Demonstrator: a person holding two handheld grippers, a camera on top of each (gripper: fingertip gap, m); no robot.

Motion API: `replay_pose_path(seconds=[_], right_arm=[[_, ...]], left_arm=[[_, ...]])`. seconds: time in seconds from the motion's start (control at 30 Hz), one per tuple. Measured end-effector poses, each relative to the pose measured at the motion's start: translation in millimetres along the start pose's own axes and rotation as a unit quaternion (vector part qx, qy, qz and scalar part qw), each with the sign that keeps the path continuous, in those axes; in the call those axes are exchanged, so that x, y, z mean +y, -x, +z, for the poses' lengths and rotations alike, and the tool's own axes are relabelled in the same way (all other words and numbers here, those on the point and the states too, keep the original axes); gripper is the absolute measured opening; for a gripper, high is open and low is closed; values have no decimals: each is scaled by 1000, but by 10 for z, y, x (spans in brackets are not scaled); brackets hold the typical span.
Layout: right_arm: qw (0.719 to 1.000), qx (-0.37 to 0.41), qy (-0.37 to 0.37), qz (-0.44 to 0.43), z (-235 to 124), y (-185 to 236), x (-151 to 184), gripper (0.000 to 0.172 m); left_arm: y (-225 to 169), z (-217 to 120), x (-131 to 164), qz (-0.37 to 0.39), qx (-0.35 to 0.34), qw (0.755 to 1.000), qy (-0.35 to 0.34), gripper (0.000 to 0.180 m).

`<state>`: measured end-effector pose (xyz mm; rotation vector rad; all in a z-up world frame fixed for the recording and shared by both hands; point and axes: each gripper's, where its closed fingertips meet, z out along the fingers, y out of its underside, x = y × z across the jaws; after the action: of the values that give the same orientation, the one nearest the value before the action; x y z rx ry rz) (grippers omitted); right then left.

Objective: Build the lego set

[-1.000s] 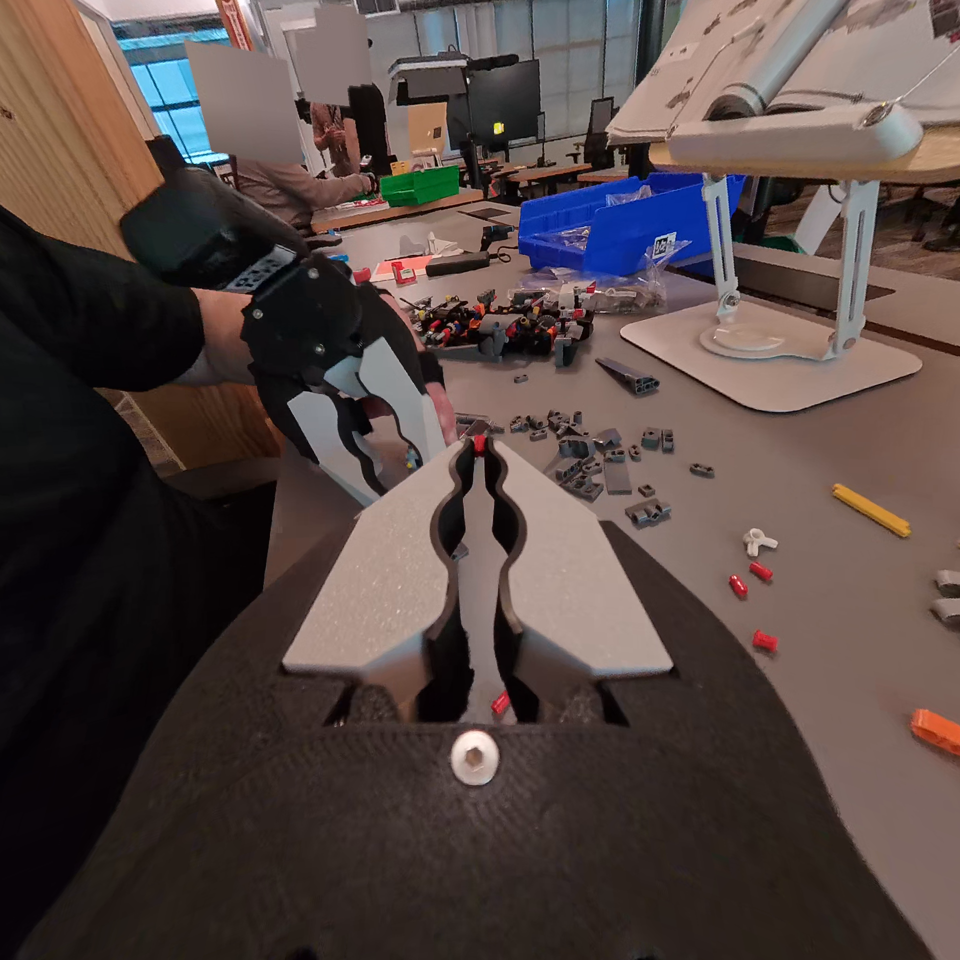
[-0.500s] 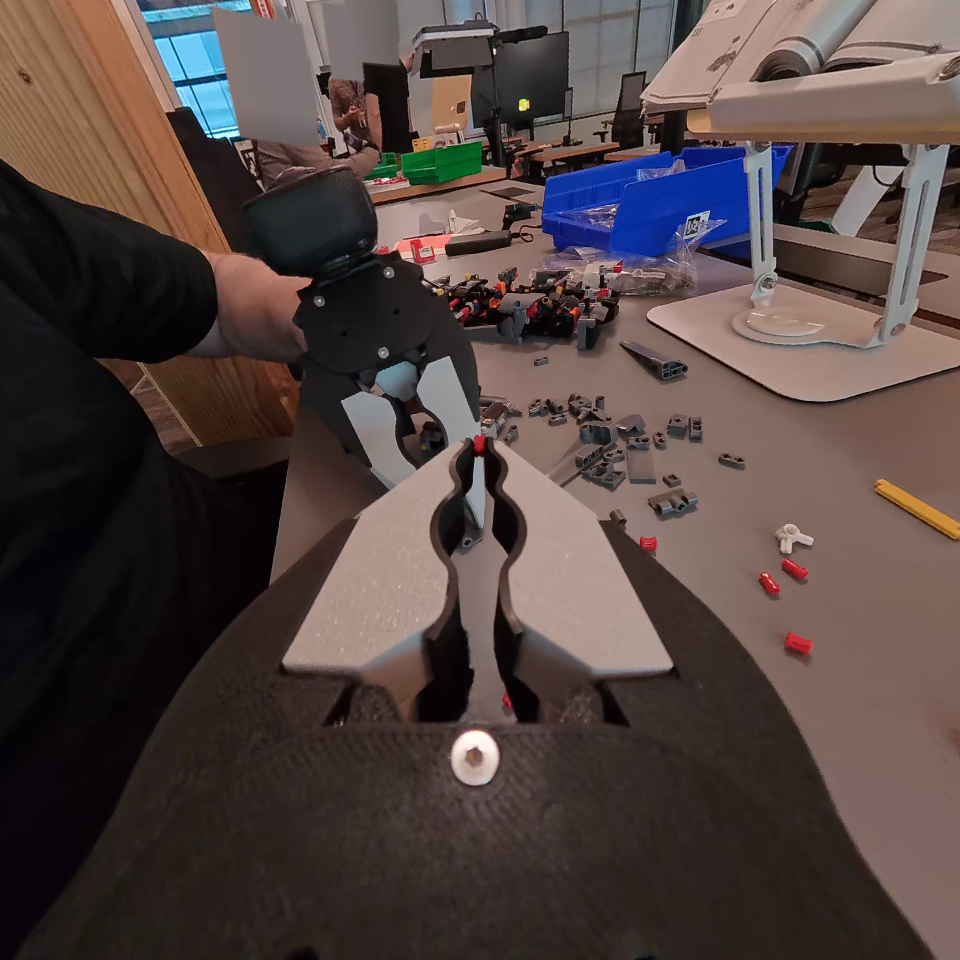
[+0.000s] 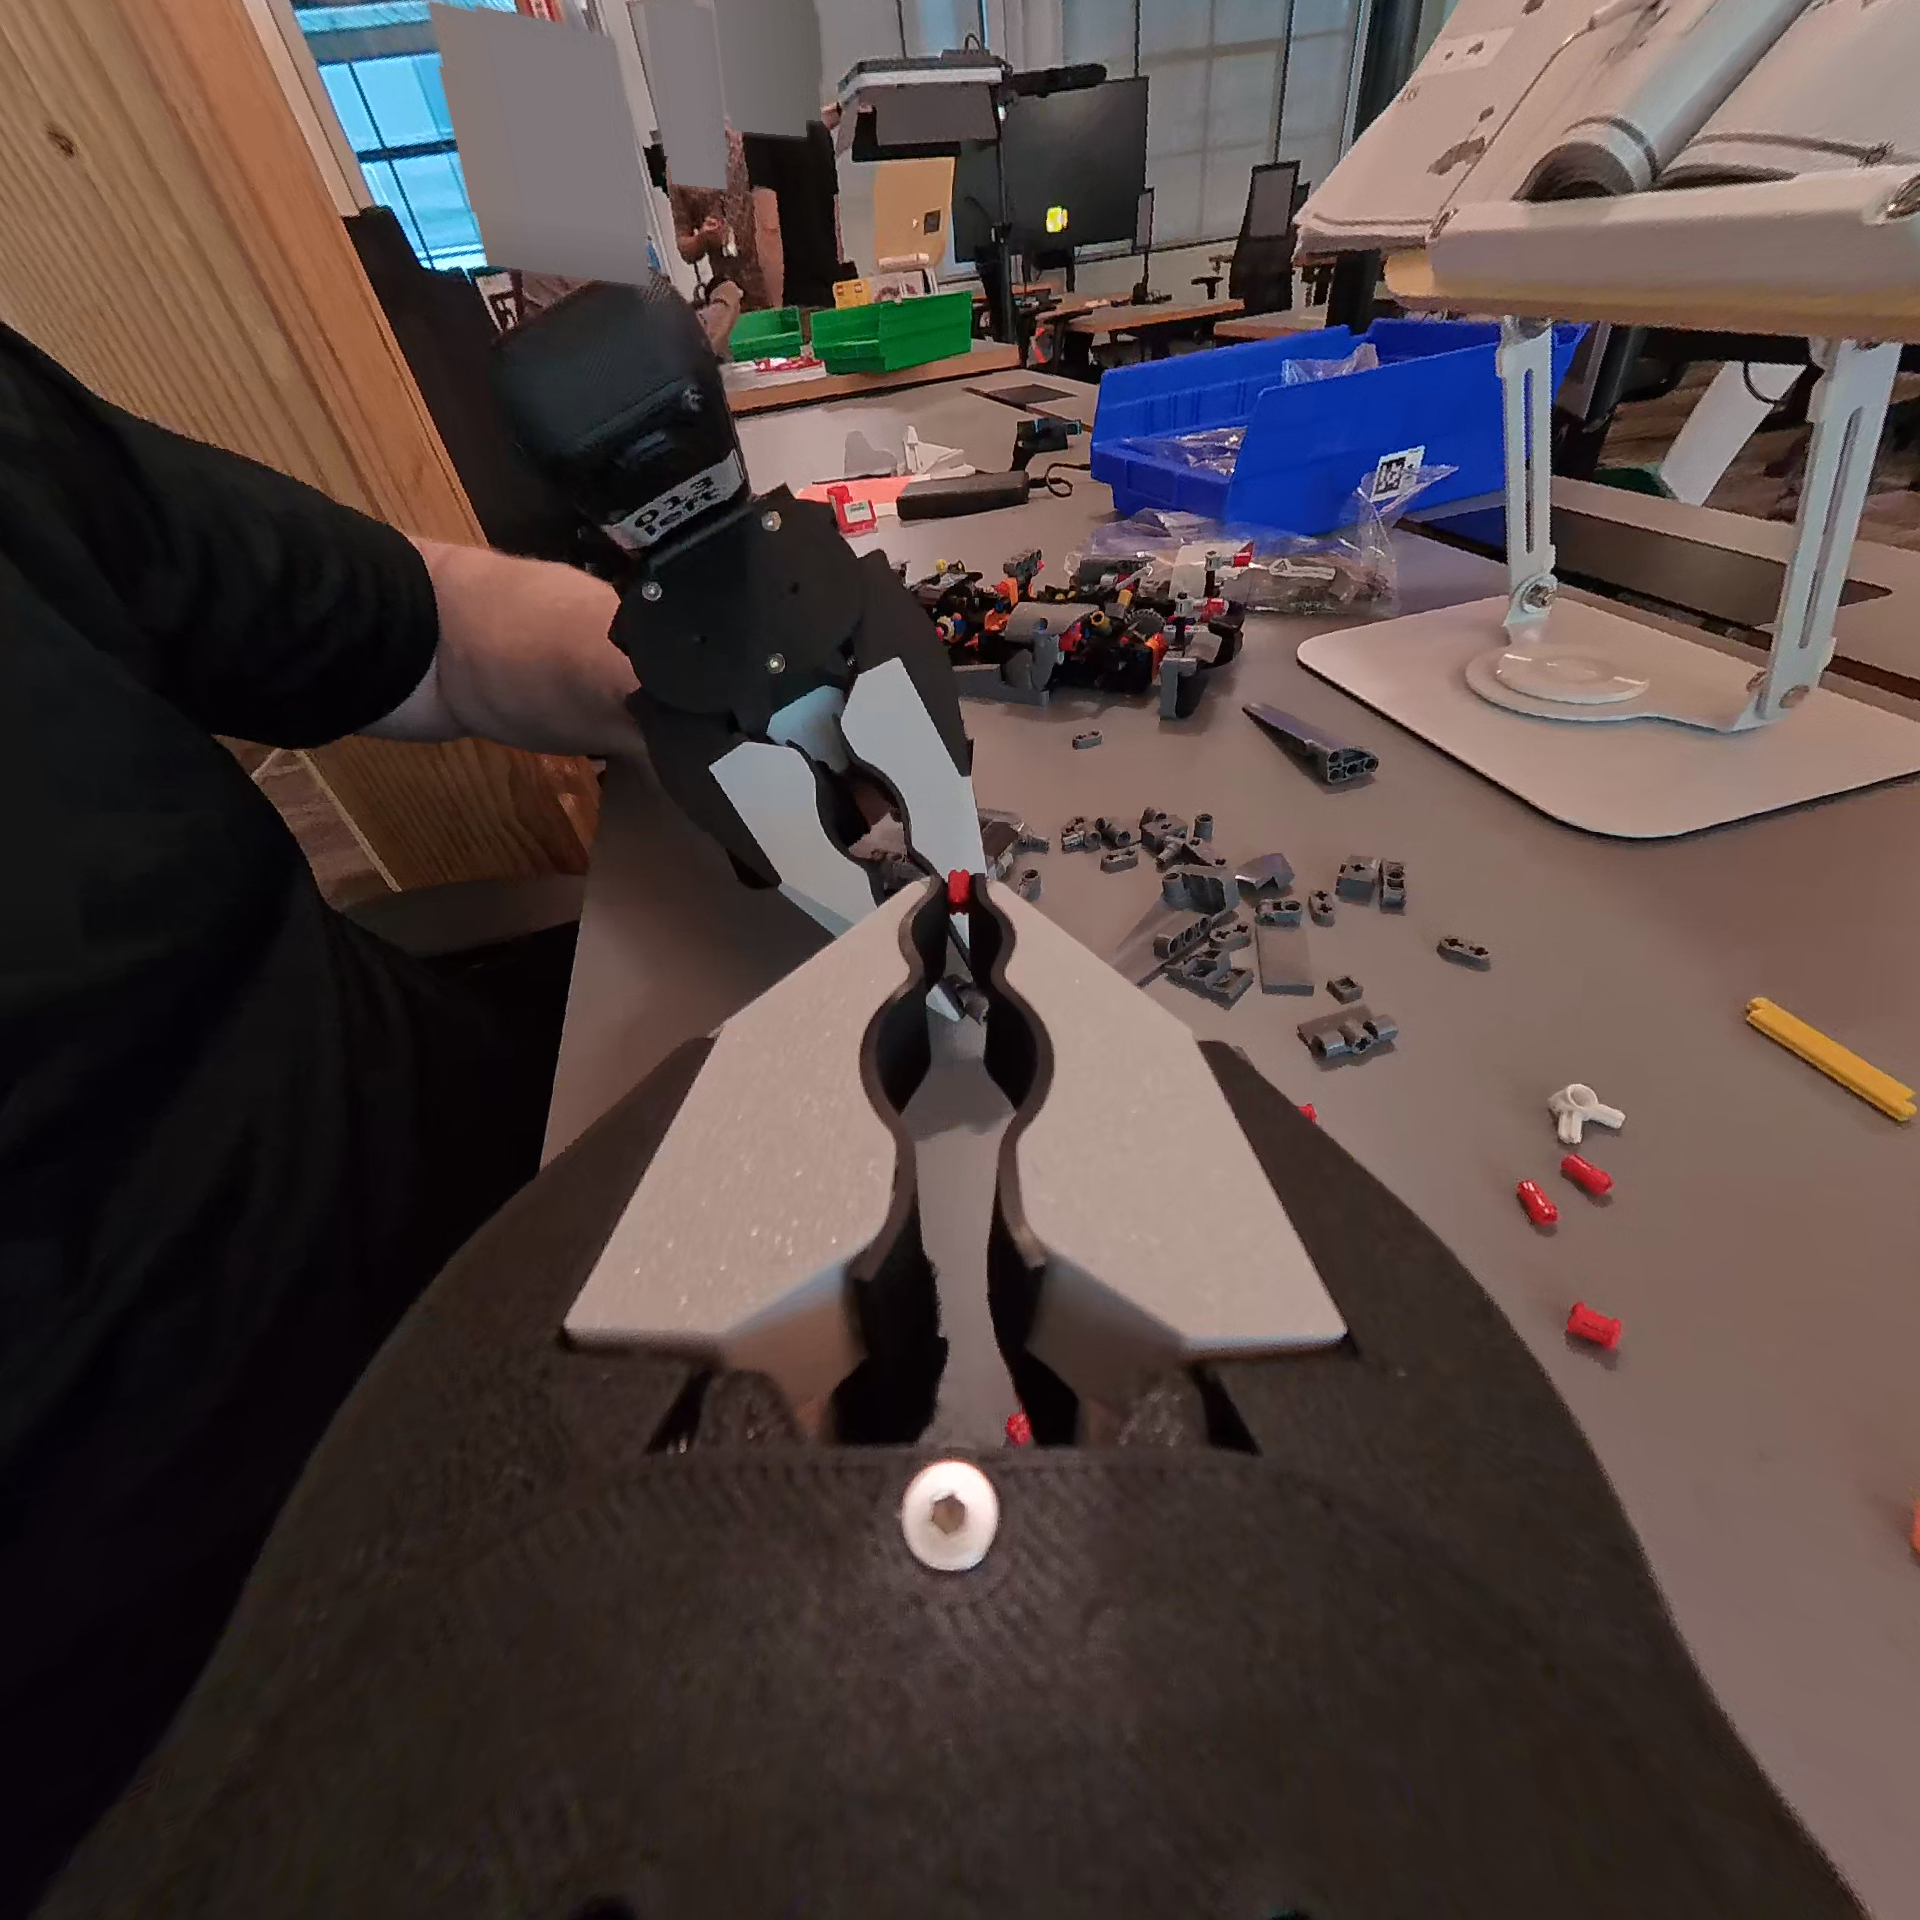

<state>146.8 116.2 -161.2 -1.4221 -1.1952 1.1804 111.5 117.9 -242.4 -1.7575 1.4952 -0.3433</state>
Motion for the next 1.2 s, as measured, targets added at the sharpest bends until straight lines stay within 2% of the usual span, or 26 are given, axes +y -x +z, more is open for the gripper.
replay_pose_path(seconds=[0.03,0.13,0.3,0.4,0.6,0.7,0.9,1.2], right_arm=[[1000,0,-3,0,-2,2,-19,0],[1000,-3,-11,-5,20,35,-73,0],[998,-25,-45,-24,124,148,-345,0],[996,-37,-66,-39,252,204,-527,0],[993,-55,-81,-59,567,263,-682,0],[993,-52,-70,-81,710,260,-702,0],[989,-44,-45,-136,933,266,-744,0],[978,-51,2,-201,1140,191,-710,0]], left_arm=[[21,-28,-28,8,-7,1000,-12,6],[126,-170,-163,35,-47,996,-63,6],[263,-575,-445,92,-123,973,-175,5],[367,-819,-516,120,-169,957,-205,5],[440,-1147,-532,163,-209,935,-237,5],[446,-1234,-485,186,-216,928,-240,5],[499,-1384,-374,183,-180,933,-252,5],[587,-1434,-241,160,-139,942,-261,5]])
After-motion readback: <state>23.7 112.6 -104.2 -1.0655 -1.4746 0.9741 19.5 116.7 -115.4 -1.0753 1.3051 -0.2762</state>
